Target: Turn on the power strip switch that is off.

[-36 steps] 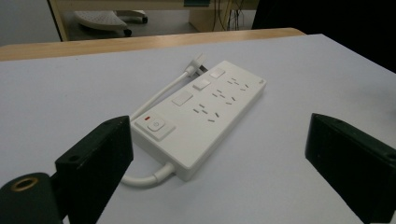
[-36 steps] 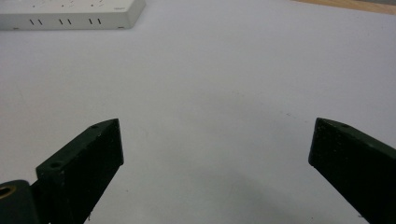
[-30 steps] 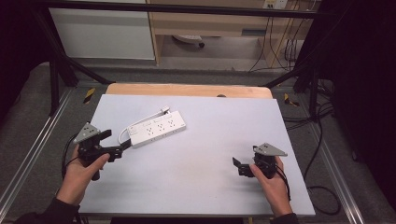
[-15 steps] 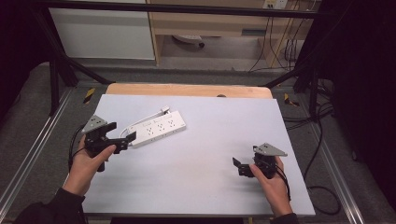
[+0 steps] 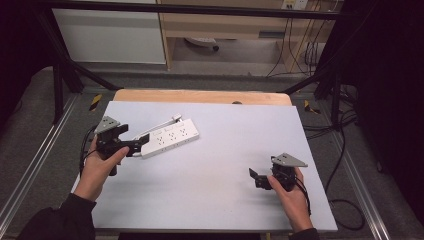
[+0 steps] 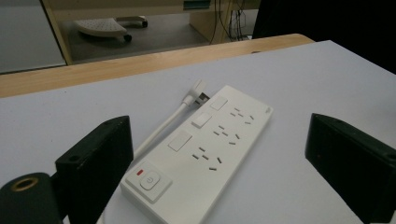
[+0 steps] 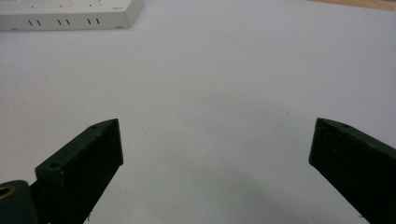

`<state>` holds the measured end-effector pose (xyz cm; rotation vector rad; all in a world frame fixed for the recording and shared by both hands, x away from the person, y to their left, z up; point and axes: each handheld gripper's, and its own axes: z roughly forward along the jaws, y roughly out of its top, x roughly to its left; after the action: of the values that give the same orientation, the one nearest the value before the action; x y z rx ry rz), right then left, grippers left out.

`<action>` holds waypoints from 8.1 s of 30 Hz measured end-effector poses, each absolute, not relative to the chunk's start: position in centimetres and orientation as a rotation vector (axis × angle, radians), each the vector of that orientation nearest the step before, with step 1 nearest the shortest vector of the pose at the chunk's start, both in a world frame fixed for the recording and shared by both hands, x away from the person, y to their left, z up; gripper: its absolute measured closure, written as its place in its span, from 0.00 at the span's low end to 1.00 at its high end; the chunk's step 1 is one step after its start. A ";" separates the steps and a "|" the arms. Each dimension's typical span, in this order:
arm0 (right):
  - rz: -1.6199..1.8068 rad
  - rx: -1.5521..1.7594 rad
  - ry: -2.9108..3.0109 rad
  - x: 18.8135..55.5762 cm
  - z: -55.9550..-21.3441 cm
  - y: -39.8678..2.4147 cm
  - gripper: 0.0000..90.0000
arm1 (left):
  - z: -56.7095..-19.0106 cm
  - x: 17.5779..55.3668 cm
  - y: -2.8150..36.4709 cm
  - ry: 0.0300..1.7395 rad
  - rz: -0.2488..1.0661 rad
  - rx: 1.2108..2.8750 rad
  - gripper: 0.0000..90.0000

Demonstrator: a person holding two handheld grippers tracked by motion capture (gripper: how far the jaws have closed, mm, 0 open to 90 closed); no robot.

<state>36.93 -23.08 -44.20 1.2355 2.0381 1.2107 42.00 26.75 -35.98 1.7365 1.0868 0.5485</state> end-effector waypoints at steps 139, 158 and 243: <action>1.193 1.233 2.061 36.7 -44.1 -23.1 0.04 | -40.4 52.1 20.8 1.163 0.594 1.846 0.61; 1.176 1.230 2.058 36.7 -44.1 -23.1 0.04 | -41.1 52.4 20.7 1.154 0.553 1.865 0.85; 1.173 1.228 2.064 36.7 -44.1 -23.2 0.03 | -43.3 52.8 21.0 1.201 0.475 1.952 1.00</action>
<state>36.66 -23.22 -44.14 1.2278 2.0636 1.1731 52.82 21.00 -43.33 1.9517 1.2005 0.4747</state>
